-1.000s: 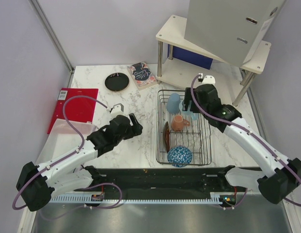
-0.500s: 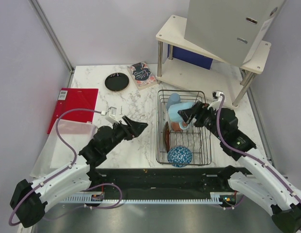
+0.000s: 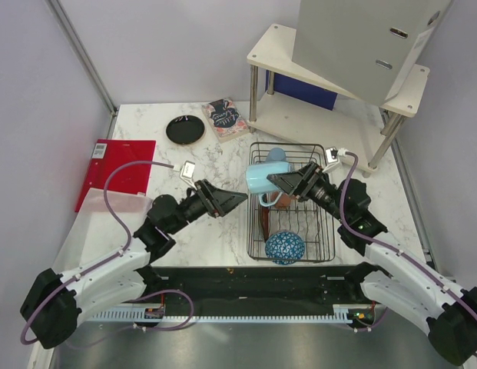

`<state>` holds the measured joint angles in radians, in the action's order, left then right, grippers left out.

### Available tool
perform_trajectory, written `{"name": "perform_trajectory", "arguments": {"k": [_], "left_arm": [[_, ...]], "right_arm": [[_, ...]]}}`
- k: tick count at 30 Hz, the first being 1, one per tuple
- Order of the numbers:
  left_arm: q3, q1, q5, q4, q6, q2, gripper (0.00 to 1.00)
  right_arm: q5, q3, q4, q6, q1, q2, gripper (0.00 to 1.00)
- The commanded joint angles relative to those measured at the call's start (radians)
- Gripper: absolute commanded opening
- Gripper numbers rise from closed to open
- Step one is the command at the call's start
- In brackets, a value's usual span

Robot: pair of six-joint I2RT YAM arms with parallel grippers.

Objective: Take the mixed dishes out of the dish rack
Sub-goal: Pick up the cup from the dish rack, then place the cup at the center of the board.

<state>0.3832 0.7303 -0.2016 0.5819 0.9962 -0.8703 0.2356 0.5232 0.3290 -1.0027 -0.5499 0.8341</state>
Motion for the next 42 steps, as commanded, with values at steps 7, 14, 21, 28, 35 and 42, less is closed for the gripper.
{"name": "perform_trajectory", "arguments": {"k": [7,14,21,28,35,42], "left_arm": [[0.066,-0.002,-0.073,0.121,0.041,-0.061,0.84],[0.095,-0.003,-0.064,0.104,0.016,-0.058,0.82],[0.082,-0.002,-0.078,0.117,0.018,-0.058,0.43],[0.059,-0.002,-0.084,0.134,0.019,-0.049,0.02],[0.135,-0.034,-0.025,-0.133,-0.083,0.069,0.02],[0.290,-0.163,-0.006,-0.443,-0.183,0.151,0.02]], "right_arm": [[0.071,0.031,0.263,-0.059,-0.036,0.072,0.00],[0.074,0.037,0.297,-0.051,-0.094,0.117,0.00],[0.064,0.031,0.286,-0.040,-0.107,0.117,0.00],[0.067,0.037,0.265,-0.021,-0.110,0.111,0.00],[-0.120,0.225,-0.264,0.225,-0.110,0.062,0.98],[-0.375,0.366,-0.563,0.406,-0.110,-0.004,0.98]]}}
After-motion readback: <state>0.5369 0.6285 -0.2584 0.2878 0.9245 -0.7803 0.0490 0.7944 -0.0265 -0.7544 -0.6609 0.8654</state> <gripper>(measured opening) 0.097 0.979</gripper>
